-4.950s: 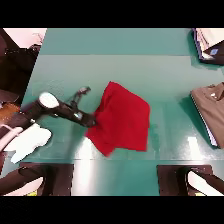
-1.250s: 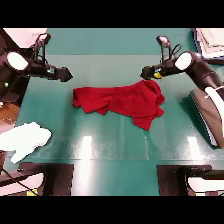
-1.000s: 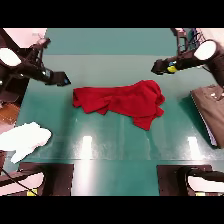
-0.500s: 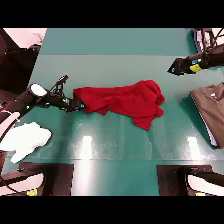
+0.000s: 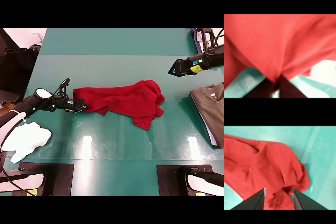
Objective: Fold the shirts.
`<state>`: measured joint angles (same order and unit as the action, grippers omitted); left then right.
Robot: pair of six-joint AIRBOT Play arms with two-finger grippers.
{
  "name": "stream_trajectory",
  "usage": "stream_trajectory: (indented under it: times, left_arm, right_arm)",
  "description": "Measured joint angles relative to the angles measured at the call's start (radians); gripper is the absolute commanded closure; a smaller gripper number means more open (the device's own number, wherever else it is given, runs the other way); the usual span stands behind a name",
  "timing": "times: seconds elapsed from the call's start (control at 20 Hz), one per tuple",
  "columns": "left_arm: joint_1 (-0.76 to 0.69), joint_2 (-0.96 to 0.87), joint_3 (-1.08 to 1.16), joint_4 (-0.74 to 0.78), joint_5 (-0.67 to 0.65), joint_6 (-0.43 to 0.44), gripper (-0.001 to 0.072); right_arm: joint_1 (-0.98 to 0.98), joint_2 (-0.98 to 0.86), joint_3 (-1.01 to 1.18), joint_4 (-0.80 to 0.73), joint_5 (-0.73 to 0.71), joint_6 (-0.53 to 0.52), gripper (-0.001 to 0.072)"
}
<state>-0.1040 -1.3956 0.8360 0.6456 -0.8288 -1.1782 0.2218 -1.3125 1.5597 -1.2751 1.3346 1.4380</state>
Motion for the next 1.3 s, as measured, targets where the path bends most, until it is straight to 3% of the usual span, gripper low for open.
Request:
stream_trajectory:
  times: [0.35, 0.65, 1.0, 1.05, 1.15, 1.2, 1.3]
  left_arm:
    - [0.076, 0.031, 0.272, 0.008, -0.248, 0.026, 0.0682]
    - [0.148, 0.063, 0.477, 0.024, -0.399, 0.032, 0.0682]
    - [0.159, 0.067, 0.515, 0.035, -0.451, 0.028, 0.0682]
    - [0.159, 0.067, 0.516, 0.035, -0.454, 0.027, 0.0682]
    - [0.159, 0.067, 0.518, 0.035, -0.458, 0.027, 0.0682]
    - [0.159, 0.067, 0.518, 0.035, -0.458, 0.026, 0.0682]
    - [0.159, 0.067, 0.518, 0.035, -0.46, 0.025, 0.0682]
  right_arm:
    - [-0.129, 0.002, -0.136, 0.01, 0.074, -0.018, 0.0299]
    - [-0.26, -0.075, -0.4, 0.219, -0.079, -0.097, 0.03]
    - [-0.236, -0.232, -0.475, 0.388, -0.208, -0.155, 0.0306]
    - [-0.222, -0.241, -0.477, 0.402, -0.23, -0.158, 0.0323]
    - [-0.195, -0.253, -0.479, 0.416, -0.278, -0.161, 0.0543]
    - [-0.182, -0.256, -0.48, 0.411, -0.305, -0.163, 0.0696]
    - [-0.161, -0.258, -0.481, 0.412, -0.349, -0.165, 0.0693]
